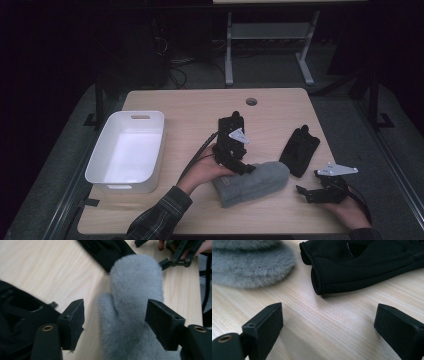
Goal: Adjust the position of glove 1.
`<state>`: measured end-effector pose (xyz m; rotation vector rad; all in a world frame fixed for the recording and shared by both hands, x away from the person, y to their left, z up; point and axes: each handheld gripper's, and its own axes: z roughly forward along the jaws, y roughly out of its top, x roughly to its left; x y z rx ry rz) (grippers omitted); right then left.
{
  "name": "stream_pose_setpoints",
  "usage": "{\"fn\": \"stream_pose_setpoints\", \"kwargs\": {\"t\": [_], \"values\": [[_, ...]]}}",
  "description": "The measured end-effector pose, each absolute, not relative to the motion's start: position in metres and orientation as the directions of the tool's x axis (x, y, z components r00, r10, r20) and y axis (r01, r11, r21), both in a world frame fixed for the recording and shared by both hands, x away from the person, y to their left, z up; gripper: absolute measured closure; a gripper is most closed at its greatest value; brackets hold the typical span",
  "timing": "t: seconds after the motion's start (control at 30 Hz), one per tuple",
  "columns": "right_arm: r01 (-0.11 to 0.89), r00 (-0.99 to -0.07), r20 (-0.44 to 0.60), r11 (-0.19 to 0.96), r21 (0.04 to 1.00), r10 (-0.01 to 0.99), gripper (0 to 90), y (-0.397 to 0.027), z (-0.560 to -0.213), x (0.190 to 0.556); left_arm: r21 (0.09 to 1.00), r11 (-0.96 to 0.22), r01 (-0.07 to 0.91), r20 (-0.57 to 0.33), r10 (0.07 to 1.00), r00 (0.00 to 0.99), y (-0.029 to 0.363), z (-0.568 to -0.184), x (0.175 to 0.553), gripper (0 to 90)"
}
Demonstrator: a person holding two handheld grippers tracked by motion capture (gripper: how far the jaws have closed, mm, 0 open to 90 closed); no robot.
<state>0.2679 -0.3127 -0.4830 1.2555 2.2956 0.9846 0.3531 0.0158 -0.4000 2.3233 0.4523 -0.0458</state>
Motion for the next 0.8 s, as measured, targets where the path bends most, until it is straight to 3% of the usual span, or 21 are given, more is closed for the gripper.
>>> {"fn": "stream_pose_setpoints", "kwargs": {"t": [0.33, 0.8], "values": [[0.597, -0.549, 0.029, 0.367, 0.713, 0.835, 8.2, -0.313, -0.483, 0.268, 0.595, -0.746, 0.3, -0.123, 0.284, 0.951, -0.002, -0.428, 0.343, 16.3], [0.596, -0.549, 0.028, 0.369, 0.713, 0.835, 8.2, -0.313, -0.483, 0.268, 0.517, -0.811, 0.273, -0.142, 0.233, 0.962, -0.013, -0.45, 0.339, 13.7]]}}
